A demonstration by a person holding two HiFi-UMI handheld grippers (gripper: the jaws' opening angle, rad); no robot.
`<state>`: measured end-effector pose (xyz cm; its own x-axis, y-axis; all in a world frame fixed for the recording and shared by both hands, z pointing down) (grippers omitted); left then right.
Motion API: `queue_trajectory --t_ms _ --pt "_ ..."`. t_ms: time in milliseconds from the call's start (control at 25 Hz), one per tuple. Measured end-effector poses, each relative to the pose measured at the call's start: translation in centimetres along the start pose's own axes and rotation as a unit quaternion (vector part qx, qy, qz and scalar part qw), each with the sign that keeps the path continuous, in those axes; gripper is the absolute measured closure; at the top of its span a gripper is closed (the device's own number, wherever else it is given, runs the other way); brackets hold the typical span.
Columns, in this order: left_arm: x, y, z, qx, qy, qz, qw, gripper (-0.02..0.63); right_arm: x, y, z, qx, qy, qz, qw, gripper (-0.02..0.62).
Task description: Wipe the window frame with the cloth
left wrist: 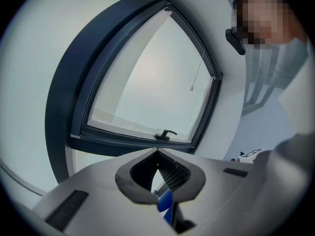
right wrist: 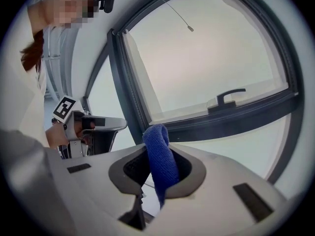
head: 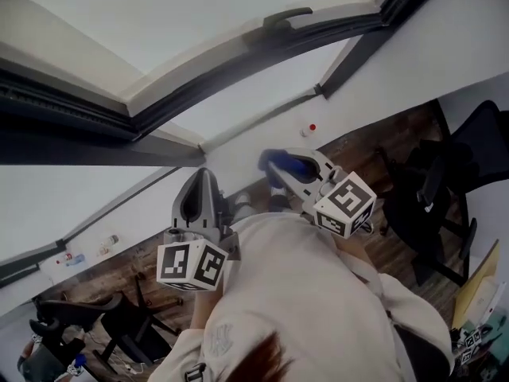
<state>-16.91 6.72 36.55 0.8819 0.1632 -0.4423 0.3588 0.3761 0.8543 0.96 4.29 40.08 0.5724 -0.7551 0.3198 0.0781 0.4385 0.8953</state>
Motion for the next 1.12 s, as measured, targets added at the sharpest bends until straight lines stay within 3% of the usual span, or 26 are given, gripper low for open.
queue_trajectory --t_ms 200,440,680,960,1120 --pt "-3.0 -1.9 -0.8 -0.016 0.033 0.015 0.9992 0.600 -2.0 -1.8 3.7 0.032 0.042 -0.009 0.999 0.541" --pt "-7.4 -2.8 -3.0 -0.027 0.053 0.012 0.9982 0.601 -5.0 -5.5 12.9 0.050 0.031 -0.087 0.994 0.541" --pt "-10.6 -2.7 -4.2 -0.052 0.062 0.008 0.9967 0.601 -6.7 -7.5 23.9 0.014 0.010 -0.163 0.986 0.541" --pt "-11.1 -2.9 -4.6 -0.052 0.072 -0.005 0.9961 0.601 -6.1 -5.2 30.3 -0.038 0.006 -0.123 0.992 0.541" --pt "-11.3 -3.3 -4.8 -0.044 0.069 -0.004 0.9966 0.601 -6.3 -4.3 31.8 -0.051 0.009 -0.158 0.986 0.543"
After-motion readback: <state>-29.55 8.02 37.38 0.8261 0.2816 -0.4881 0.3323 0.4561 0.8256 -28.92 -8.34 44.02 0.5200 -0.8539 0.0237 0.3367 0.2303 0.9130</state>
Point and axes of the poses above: the fingertips, and each gripper's own axes: z forward along the fingers, x to its right, y out of its underside, the point moved 5 cm from there along -z, backward along the fingers, and after that the axes turned 2 degrees about -y, right-handed, at the moved point
